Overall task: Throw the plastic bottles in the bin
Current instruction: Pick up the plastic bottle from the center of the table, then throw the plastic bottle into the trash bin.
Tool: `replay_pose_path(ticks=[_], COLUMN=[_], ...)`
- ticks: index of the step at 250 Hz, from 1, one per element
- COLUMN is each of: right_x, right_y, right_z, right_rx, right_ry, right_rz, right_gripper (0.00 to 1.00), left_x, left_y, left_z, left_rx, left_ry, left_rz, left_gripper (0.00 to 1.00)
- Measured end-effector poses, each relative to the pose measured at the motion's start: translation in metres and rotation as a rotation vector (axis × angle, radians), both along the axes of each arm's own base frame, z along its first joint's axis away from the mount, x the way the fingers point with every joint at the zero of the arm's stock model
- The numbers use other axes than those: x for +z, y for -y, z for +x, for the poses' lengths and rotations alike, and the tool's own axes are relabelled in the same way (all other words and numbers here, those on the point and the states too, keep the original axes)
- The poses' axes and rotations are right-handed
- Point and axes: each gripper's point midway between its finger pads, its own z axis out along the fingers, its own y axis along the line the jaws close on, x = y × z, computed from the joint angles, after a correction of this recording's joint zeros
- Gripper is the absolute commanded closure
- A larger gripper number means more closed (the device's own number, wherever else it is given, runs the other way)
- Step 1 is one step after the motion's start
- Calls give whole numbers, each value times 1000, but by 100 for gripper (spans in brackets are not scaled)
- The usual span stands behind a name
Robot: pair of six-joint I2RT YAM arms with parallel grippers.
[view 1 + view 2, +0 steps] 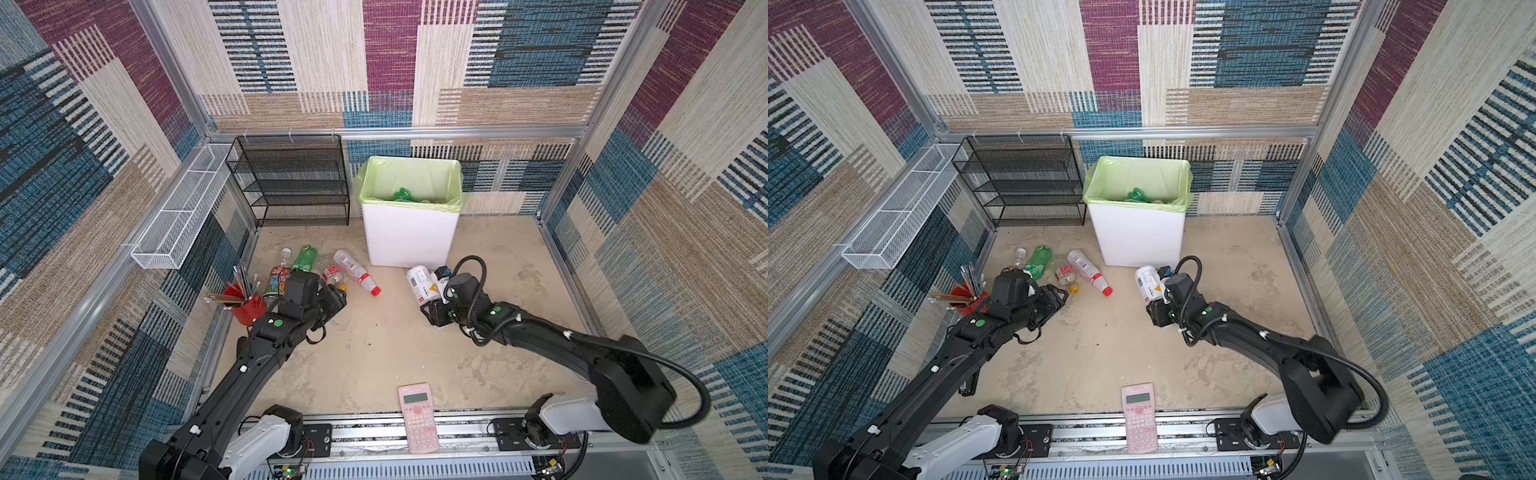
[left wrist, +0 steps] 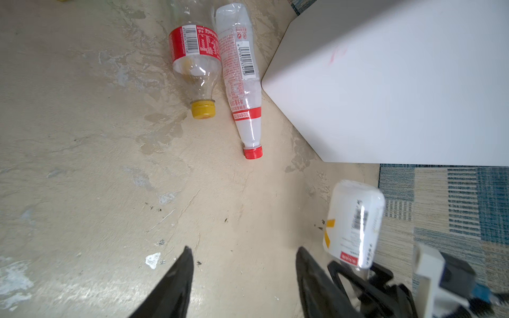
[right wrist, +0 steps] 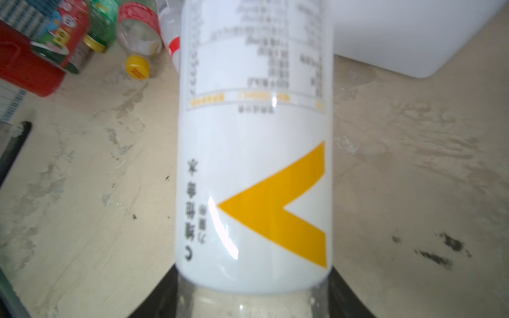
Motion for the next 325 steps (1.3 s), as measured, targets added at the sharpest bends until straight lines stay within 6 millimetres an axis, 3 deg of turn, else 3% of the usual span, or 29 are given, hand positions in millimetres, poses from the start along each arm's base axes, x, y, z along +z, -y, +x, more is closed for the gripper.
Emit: replay_pose_path(ticks=[30,63,87,132,147,175,207,236,257,279,298,325], right_x=[42,116,193,364,410,458,498,504,489,467,415,302], right_y=[19,20,14,2,-5,-19,-6,17,29,34,37,41], right_z=[-17,1,40,135,157,179,154,116,98,95,92,82], right_rx=[-43,-94,-129,-183,-180,-160,-160,-171,-187,-205,-211,-224], right_ry=[103,248,382,702,788,871,923,915,889,851,751,537], right_rz=[92,164,205,292,313,331,358,351,341,320,281,220], right_gripper=[42,40,36,1,2,2,1,2,3,5,8,10], left_x=[-2,1,8,19,22,32,32,28,25,22,18,6], left_y=[5,12,15,16,16,14,10,6,4,4,4,5], left_z=[5,14,20,24,24,20,12,7,7,7,8,11], left_rx=[-16,-36,-41,-47,-47,-44,-39,-27,-22,-22,-20,-7], left_ry=[-18,-22,-6,24,35,66,77,70,66,56,43,2], left_rz=[-5,-20,-21,-27,-29,-36,-36,-25,-19,-16,-12,-14], left_gripper=[41,42,42,42,42,42,42,43,42,42,43,42])
